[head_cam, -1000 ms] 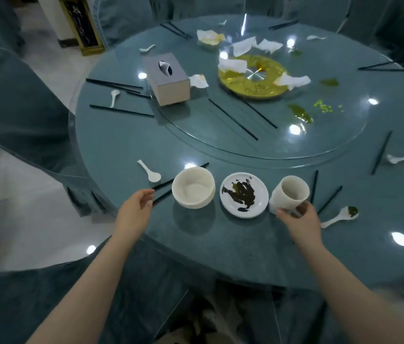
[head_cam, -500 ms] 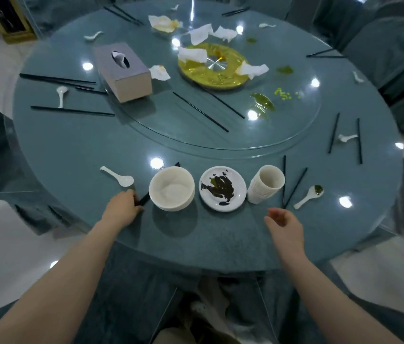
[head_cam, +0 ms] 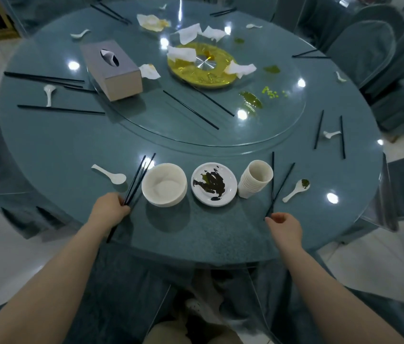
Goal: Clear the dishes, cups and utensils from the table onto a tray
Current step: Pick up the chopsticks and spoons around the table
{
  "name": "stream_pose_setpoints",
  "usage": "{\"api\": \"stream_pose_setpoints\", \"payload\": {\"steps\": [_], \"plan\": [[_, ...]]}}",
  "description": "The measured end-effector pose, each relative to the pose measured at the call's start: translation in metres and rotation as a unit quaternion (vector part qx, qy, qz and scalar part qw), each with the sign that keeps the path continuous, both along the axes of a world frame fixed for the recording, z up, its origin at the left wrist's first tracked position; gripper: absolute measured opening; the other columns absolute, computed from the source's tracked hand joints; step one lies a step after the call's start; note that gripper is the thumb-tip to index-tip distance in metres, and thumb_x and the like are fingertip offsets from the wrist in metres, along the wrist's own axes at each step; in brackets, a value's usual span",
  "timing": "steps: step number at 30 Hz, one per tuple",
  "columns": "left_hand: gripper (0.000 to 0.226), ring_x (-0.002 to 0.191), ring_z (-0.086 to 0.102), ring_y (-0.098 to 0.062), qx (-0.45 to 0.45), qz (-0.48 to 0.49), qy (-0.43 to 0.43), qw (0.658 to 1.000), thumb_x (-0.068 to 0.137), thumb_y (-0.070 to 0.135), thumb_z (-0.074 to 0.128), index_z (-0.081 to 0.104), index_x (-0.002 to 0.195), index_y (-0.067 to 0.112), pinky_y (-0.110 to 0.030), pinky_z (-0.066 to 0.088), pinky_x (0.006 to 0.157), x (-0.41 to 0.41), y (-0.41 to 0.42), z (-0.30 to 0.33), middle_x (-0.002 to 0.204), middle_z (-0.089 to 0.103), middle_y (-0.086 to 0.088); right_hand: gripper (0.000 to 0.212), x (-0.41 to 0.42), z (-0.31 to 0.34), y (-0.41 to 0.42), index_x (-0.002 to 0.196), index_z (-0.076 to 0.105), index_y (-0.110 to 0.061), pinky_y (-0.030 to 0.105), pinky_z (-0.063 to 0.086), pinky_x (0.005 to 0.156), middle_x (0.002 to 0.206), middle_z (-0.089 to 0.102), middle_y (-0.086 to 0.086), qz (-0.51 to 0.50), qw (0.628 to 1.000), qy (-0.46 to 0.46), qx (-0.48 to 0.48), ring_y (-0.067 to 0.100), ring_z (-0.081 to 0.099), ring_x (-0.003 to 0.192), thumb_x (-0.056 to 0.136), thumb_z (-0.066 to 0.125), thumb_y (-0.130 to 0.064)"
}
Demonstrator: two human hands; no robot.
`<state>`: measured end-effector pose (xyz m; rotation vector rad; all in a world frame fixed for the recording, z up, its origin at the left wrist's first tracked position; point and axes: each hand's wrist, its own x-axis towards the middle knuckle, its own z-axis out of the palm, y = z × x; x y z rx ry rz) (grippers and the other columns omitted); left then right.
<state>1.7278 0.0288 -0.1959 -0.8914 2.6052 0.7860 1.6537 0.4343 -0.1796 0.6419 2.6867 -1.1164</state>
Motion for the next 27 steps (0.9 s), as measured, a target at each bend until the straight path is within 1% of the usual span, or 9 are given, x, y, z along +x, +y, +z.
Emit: {"api": "stream_pose_setpoints", "payload": {"steps": [4,6,8,12,18,20,23,25,27], "plan": [[0.012,0.067,0.055,-0.019,0.057,0.07,0.054,0.994,0.082,0.018,0.067,0.064,0.078,0.007,-0.028,0.039,0.056,0.014,-0.008,0.011,0.076,0.065,-0.007,0.032,-0.018,-0.002,0.005,0.106,0.063,-0.012,0.031,0.043,0.078,0.099,0.064,0.002,0.007,0.999,-0.023,0.035,0.024,0.061,0.096,0.084,0.067,-0.035],[0.012,0.069,0.061,-0.022,0.103,0.086,0.075,0.988,0.078,0.018,0.073,0.066,0.076,0.009,-0.031,0.046,0.064,0.018,-0.007,0.02,0.075,0.069,-0.007,0.026,-0.026,-0.003,0.003,0.087,0.058,-0.016,0.03,0.041,0.07,0.084,0.058,0.0,0.024,0.998,-0.046,0.044,0.026,0.058,0.084,0.083,0.066,-0.04],[0.009,0.07,0.064,-0.022,0.173,0.116,0.105,0.972,0.076,0.013,0.074,0.067,0.079,0.01,-0.032,0.051,0.068,0.021,-0.002,0.03,0.073,0.072,-0.005,0.034,-0.032,-0.008,0.001,0.073,0.047,-0.015,0.03,0.039,0.061,0.07,0.052,0.002,0.036,0.996,-0.058,0.055,0.025,0.053,0.071,0.082,0.067,-0.041],[0.006,0.067,0.06,-0.015,0.26,0.155,0.143,0.942,0.086,0.004,0.06,0.063,0.084,0.009,-0.024,0.048,0.063,0.029,0.016,0.039,0.067,0.072,0.001,0.045,-0.041,-0.018,-0.005,0.099,0.053,-0.004,0.036,0.045,0.068,0.097,0.062,0.015,0.044,0.992,-0.084,0.081,0.034,0.06,0.089,0.082,0.067,-0.043],[0.019,0.068,0.053,-0.015,0.388,0.236,0.15,0.878,0.098,0.005,0.043,0.057,0.086,0.01,-0.025,0.044,0.065,0.038,0.042,0.04,0.076,0.064,-0.003,0.059,-0.045,-0.022,-0.001,0.128,0.033,0.003,0.044,0.047,0.081,0.12,0.055,0.024,-0.014,0.992,-0.097,0.085,0.041,0.056,0.107,0.088,0.065,-0.026],[0.019,0.069,0.054,-0.013,0.424,0.246,0.149,0.859,0.099,0.005,0.041,0.056,0.092,0.012,-0.024,0.043,0.065,0.037,0.048,0.043,0.077,0.064,-0.001,0.049,-0.046,-0.022,0.003,0.123,0.041,0.004,0.044,0.048,0.083,0.119,0.056,0.024,-0.015,0.989,-0.12,0.089,0.04,0.056,0.107,0.09,0.061,-0.025],[0.023,0.068,0.052,-0.015,0.457,0.26,0.157,0.836,0.101,0.003,0.035,0.056,0.102,0.013,-0.027,0.043,0.065,0.031,0.055,0.046,0.072,0.059,0.0,0.025,-0.046,-0.021,0.007,0.102,0.057,0.003,0.037,0.047,0.071,0.109,0.061,0.022,0.017,0.984,-0.141,0.107,0.036,0.059,0.094,0.093,0.055,-0.02],[0.026,0.063,0.053,-0.016,0.498,0.281,0.175,0.801,0.101,0.001,0.031,0.056,0.103,0.01,-0.029,0.047,0.066,0.026,0.061,0.048,0.065,0.056,-0.001,0.018,-0.044,-0.019,0.009,0.079,0.055,-0.003,0.033,0.043,0.062,0.097,0.062,0.017,0.046,0.98,-0.153,0.119,0.03,0.057,0.079,0.092,0.051,-0.015],[0.029,0.057,0.052,-0.016,0.522,0.298,0.182,0.778,0.099,0.0,0.029,0.056,0.1,0.01,-0.027,0.049,0.059,0.021,0.065,0.053,0.06,0.052,-0.001,0.024,-0.041,-0.019,0.009,0.068,0.048,-0.008,0.031,0.041,0.061,0.082,0.059,0.011,0.073,0.977,-0.157,0.127,0.024,0.052,0.069,0.092,0.049,-0.012]]}}
